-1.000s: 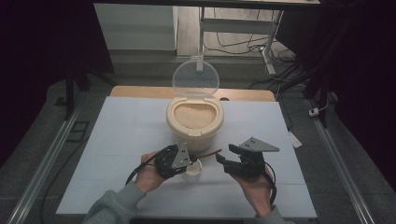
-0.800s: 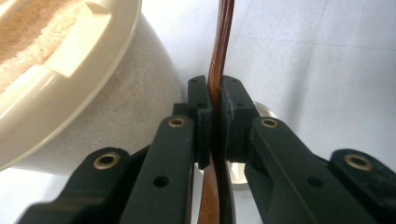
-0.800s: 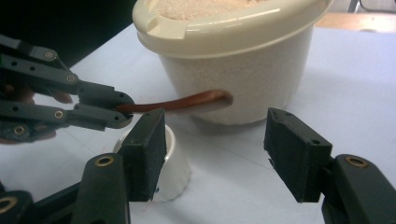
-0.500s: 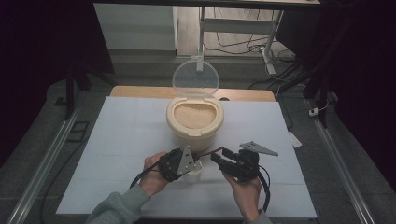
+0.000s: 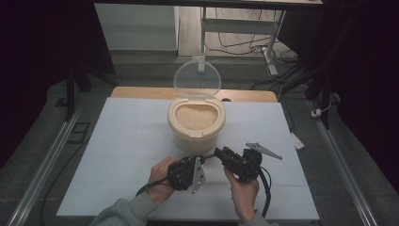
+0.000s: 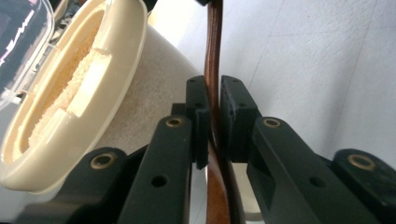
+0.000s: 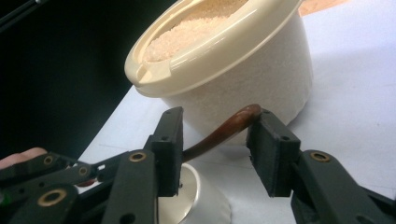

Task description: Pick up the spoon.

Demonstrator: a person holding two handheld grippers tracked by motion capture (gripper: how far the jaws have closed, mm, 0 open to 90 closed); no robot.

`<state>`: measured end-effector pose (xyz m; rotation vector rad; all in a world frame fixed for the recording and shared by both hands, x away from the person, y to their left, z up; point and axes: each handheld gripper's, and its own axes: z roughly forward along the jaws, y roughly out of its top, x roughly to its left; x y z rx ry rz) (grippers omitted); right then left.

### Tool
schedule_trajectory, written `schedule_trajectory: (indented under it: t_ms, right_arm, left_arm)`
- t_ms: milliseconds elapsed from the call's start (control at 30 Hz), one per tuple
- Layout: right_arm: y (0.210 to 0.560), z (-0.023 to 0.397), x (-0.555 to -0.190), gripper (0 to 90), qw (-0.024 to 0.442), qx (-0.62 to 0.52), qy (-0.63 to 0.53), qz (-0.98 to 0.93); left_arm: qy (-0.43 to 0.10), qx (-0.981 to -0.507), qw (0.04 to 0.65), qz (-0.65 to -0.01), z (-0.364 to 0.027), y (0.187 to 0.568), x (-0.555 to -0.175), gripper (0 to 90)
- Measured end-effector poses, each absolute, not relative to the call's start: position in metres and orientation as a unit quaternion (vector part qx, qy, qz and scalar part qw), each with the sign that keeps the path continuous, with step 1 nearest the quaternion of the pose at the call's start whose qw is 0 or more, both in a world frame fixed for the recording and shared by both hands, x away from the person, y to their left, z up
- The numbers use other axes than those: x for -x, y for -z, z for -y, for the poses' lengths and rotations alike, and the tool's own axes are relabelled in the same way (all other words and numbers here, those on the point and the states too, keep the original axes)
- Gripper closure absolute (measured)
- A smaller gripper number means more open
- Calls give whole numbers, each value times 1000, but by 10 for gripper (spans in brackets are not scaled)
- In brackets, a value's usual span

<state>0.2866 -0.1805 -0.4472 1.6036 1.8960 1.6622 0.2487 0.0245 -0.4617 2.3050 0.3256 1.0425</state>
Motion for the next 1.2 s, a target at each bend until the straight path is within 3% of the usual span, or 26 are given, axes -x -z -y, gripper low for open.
schedule_trajectory:
  t_ms: [433,667,900,1067,1200]
  right_arm:
    - [448,189,-288,820,10,-504,-628,-593]
    - [448,189,-288,837,-6,-491,-647,-583]
    - [444,190,-286,838,2,-473,-662,-581]
    - [441,194,-286,839,11,-453,-674,-583]
    - [438,196,-287,839,19,-446,-676,-586]
  left_arm:
    - [-376,-861,319,-124,-32,458,-251,775]
    - [-359,-859,339,-135,-36,456,-253,763]
    - [-331,-855,368,-155,-45,450,-253,561]
    - [-272,-849,407,-196,-64,442,-254,391]
    - [-230,-844,429,-225,-83,439,-255,344]
